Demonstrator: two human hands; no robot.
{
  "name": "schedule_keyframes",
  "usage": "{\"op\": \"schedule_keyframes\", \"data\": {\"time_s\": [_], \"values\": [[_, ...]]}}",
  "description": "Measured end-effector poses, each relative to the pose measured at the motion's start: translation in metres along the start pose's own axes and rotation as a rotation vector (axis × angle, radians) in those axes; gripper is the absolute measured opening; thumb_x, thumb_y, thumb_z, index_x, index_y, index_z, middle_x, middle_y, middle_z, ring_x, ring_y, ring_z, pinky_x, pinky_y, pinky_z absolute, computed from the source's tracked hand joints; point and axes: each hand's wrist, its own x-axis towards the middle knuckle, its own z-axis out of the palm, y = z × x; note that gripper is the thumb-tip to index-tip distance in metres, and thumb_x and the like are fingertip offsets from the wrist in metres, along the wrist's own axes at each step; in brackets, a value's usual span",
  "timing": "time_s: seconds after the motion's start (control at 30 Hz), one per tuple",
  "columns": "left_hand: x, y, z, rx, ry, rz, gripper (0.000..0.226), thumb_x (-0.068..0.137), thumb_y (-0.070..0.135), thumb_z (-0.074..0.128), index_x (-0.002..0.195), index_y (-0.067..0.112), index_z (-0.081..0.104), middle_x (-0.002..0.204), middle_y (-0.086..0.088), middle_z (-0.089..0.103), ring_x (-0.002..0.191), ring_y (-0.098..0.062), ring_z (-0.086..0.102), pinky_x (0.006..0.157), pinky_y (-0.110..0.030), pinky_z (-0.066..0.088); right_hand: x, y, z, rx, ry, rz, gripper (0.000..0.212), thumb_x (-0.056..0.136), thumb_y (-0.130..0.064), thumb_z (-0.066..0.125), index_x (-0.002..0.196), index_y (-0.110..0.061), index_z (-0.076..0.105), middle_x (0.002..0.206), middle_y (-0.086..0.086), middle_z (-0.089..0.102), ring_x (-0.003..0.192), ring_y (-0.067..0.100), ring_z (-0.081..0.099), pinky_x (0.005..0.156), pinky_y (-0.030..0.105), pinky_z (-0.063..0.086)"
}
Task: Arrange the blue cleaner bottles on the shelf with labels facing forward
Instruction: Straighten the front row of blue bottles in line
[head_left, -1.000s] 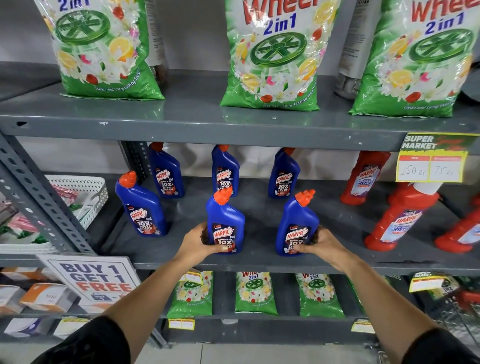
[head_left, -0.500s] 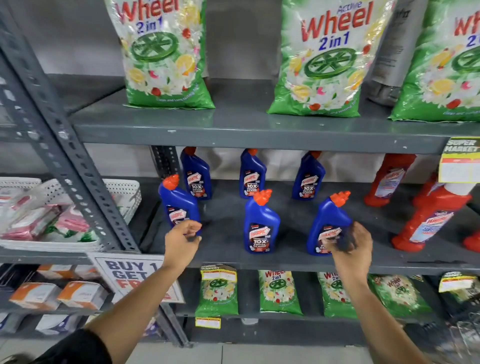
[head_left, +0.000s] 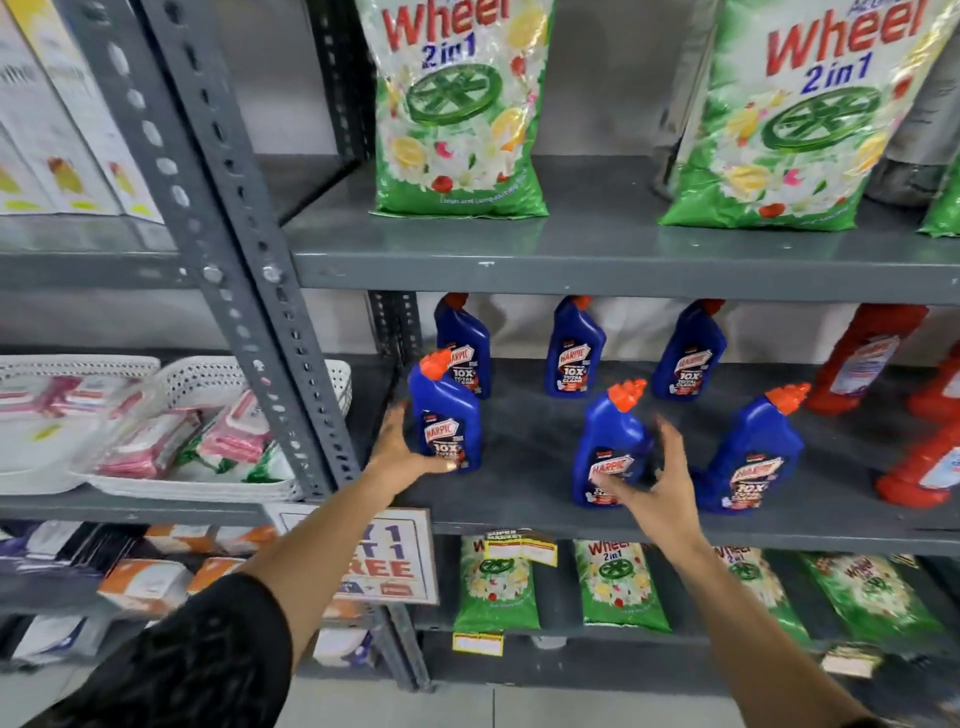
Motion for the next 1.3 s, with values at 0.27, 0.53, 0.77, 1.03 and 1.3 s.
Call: {"op": "schedule_keyframes", "data": {"time_s": [0.27, 0.53, 0.77, 1.03, 1.3], "values": [[0.018, 0.015, -0.001, -0.098, -0.086, -0.085, 0.074, 0.043, 0.003, 0.089, 0.109, 0.022, 0.061, 0.102, -0.002, 0.074, 0.098, -0.022, 0.068, 0.093, -0.048, 0.054, 0.021, -0.004, -0.002, -0.110, -0.112, 0.009, 0.074, 0.060, -0.007, 0.088, 0.119, -0.023, 0.047, 0.100, -0.010, 0.065, 0.089, 0.014, 0.066, 0.081, 0.032, 0.055], [0.013, 0.021, -0.003, -0.145, -0.133, -0.165, 0.064, 0.047, -0.007, 0.086, 0.102, 0.015, 0.063, 0.103, -0.009, 0.073, 0.100, -0.027, 0.067, 0.090, -0.048, 0.056, 0.026, 0.004, -0.004, -0.121, -0.165, 0.024, 0.069, 0.066, -0.014, 0.086, 0.119, -0.028, 0.044, 0.102, -0.007, 0.068, 0.092, 0.010, 0.067, 0.081, 0.032, 0.054], [-0.003, 0.016, -0.004, -0.141, -0.186, -0.192, 0.062, 0.048, -0.006, 0.085, 0.102, 0.015, 0.063, 0.102, -0.009, 0.073, 0.102, -0.028, 0.066, 0.091, -0.050, 0.055, 0.024, 0.002, -0.004, -0.121, -0.171, 0.027, 0.067, 0.069, -0.014, 0.085, 0.120, -0.026, 0.043, 0.100, -0.010, 0.066, 0.086, 0.000, 0.064, 0.074, 0.020, 0.049], [-0.015, 0.012, -0.002, -0.179, -0.177, -0.184, 0.060, 0.049, -0.010, 0.086, 0.100, 0.013, 0.064, 0.099, -0.011, 0.073, 0.099, -0.028, 0.067, 0.088, -0.047, 0.056, 0.025, 0.003, -0.005, -0.115, -0.191, 0.021, 0.070, 0.068, -0.007, 0.084, 0.123, -0.024, 0.042, 0.098, -0.013, 0.064, 0.078, -0.011, 0.062, 0.064, 0.009, 0.049], [-0.024, 0.016, 0.003, -0.207, -0.166, -0.153, 0.052, 0.054, -0.013, 0.084, 0.094, 0.015, 0.064, 0.094, -0.009, 0.073, 0.094, -0.027, 0.068, 0.079, -0.039, 0.056, 0.027, 0.018, -0.012, -0.116, -0.256, 0.114, 0.081, 0.063, 0.001, 0.085, 0.125, -0.029, 0.042, 0.108, -0.009, 0.065, 0.102, 0.009, 0.064, 0.081, 0.025, 0.052]]}}
